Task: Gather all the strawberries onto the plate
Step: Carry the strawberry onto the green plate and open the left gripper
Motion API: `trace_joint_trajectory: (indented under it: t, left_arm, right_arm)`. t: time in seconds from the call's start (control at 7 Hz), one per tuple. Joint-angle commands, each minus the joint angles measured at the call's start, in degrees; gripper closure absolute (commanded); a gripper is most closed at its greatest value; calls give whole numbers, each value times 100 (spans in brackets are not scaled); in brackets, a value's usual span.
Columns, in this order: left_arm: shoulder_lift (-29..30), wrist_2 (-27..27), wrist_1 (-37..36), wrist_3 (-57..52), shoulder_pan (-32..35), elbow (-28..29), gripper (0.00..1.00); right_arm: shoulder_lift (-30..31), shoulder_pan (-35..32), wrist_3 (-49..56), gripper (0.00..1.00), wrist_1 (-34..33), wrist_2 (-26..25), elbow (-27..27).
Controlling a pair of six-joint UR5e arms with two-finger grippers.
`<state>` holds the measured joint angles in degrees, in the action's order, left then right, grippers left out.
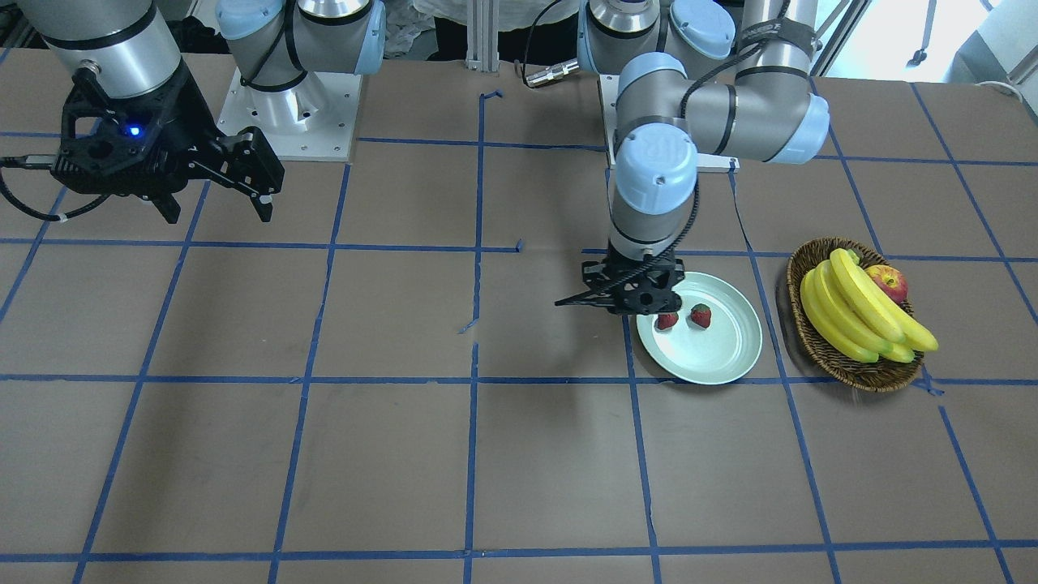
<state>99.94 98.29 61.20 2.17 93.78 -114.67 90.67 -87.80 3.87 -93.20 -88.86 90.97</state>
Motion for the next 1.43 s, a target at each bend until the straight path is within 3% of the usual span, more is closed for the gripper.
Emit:
trace_joint_trajectory:
  t: [0.0, 0.14, 0.71, 0.86, 1.0, 1.14, 1.29]
  left_arm:
    - [-10, 147, -11, -1319, -1338, -213, 100]
    - [69, 138, -64, -1690, -1693, -239, 100]
    - [385, 173, -749, -1728, -1775, -512, 94]
    - [421, 147, -793, -1720, -1784, -512, 74]
    - [430, 121, -802, -1746, -1784, -512, 10]
    - [430, 120, -802, -1824, -1784, -503, 0]
    - [299, 147, -829, -1904, -1784, -425, 0]
  right_arm:
    - [-14, 0, 0, 0, 3, 0, 0]
    - [-14, 0, 0, 0, -5, 0, 0]
    - [-14, 0, 0, 0, 3, 0, 8]
    - [-14, 0, 0, 0, 3, 0, 8]
    - [-23, 0, 0, 0, 3, 0, 8]
    - [-23, 0, 0, 0, 3, 0, 8]
    - [-23, 0, 0, 0, 3, 0, 8]
